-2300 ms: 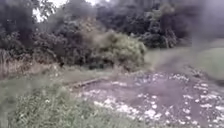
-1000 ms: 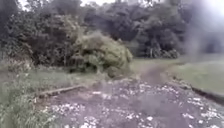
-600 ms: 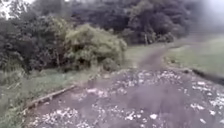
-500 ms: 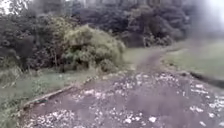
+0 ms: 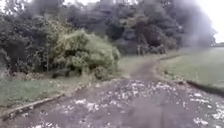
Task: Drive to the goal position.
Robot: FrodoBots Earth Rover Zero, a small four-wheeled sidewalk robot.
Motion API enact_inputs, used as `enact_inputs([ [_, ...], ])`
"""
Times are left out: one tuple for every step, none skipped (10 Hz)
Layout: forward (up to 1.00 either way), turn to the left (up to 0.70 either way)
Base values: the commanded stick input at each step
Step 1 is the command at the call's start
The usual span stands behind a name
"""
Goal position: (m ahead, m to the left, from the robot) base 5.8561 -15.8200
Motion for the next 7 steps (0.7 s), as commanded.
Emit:
enact_inputs([
  [0.45,-0.27],
  [0.45,-0.27],
  [0.45,-0.27],
  [0.45,-0.27],
  [0.45,-0.27],
  [0.45,-0.27],
  [0.45,-0.27],
])
